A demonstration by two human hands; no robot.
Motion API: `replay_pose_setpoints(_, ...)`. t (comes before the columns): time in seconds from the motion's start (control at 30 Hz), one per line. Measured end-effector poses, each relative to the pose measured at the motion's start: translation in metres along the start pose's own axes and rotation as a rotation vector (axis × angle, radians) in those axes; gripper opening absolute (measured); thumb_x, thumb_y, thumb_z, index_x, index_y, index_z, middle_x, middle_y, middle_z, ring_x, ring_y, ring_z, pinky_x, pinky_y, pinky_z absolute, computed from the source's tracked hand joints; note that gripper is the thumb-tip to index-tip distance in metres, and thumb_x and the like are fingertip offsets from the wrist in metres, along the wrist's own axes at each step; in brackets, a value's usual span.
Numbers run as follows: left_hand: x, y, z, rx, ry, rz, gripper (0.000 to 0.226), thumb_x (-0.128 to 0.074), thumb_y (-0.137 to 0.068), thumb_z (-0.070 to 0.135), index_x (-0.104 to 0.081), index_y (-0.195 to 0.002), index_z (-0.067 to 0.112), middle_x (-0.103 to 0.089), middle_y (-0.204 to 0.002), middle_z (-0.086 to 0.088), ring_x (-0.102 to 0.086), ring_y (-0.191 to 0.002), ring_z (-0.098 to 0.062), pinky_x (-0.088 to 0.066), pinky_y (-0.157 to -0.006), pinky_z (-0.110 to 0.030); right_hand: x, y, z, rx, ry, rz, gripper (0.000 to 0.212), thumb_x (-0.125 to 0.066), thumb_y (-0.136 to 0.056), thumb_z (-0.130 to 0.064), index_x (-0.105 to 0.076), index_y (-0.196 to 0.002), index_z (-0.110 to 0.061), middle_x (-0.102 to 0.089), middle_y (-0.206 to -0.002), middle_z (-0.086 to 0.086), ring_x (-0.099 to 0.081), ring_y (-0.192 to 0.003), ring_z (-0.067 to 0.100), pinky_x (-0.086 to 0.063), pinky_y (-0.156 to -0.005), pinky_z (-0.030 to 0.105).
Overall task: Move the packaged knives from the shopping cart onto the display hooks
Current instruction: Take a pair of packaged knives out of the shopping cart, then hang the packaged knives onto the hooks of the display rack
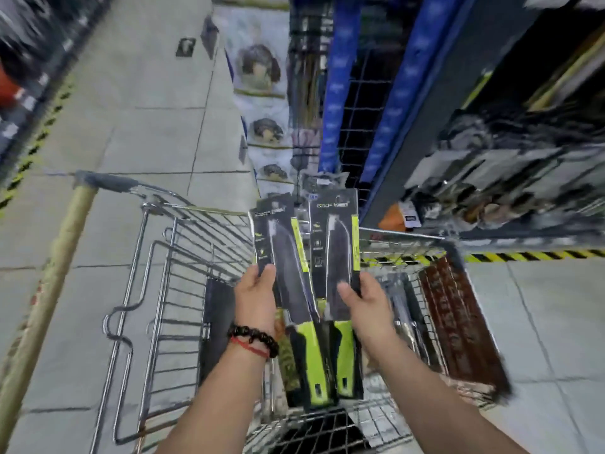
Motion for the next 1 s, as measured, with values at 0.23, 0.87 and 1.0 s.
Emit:
replay_pose_setpoints(0.23, -0.106, 0.095, 0.070, -0.030, 0.034, -0.461, 0.024, -0.071, -0.080, 0.047, -0.068, -0.079, 0.024, -0.066, -0.101, -0.006, -0.059, -0.100, -0.022, -0.047, -0.097, -0.044, 0.101, 0.066, -0.079, 0.267, -0.113, 0.268, 0.024, -0.063, -0.091, -0.013, -0.054, -0.110, -0.024, -0.060, -0.119, -0.005, -0.056, -0.116, 0.014, -0.045, -0.102, 0.037)
replay_pose_setpoints(0.87, -0.362, 0.374, 0.056, -0.395, -0.127, -0.702, 0.021, -0.067, -0.087, 0.041, -0.067, -0.084, 0.020, -0.068, -0.086, 0.011, -0.061, -0.086, -0.009, -0.042, -0.067, -0.024, 0.491, 0.179, -0.095, 0.446, -0.187, 0.612, 0.054, -0.067, -0.070, -0.052, -0.054, -0.119, -0.031, -0.061, -0.127, 0.001, -0.058, -0.119, 0.026, -0.049, -0.097, 0.056)
replay_pose_setpoints(1.0, -0.407, 0.404, 0.040, -0.448, -0.157, -0.658, 0.022, -0.066, -0.087, 0.044, -0.068, -0.085, 0.022, -0.070, -0.089, 0.007, -0.062, -0.085, -0.009, -0.045, -0.069, -0.026, 0.555, 0.179, -0.099, 0.472, -0.170, 0.590, 0.053, -0.066, -0.073, -0.056, -0.055, -0.119, -0.031, -0.062, -0.125, 0.000, -0.058, -0.119, 0.025, -0.049, -0.097, 0.055)
Point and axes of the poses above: each hand's wrist, its own y-axis away from the middle knuckle, its own x-axis out of the back of the hand, z = x × y, the point moved 5 cm from there along -y, towards the middle knuckle
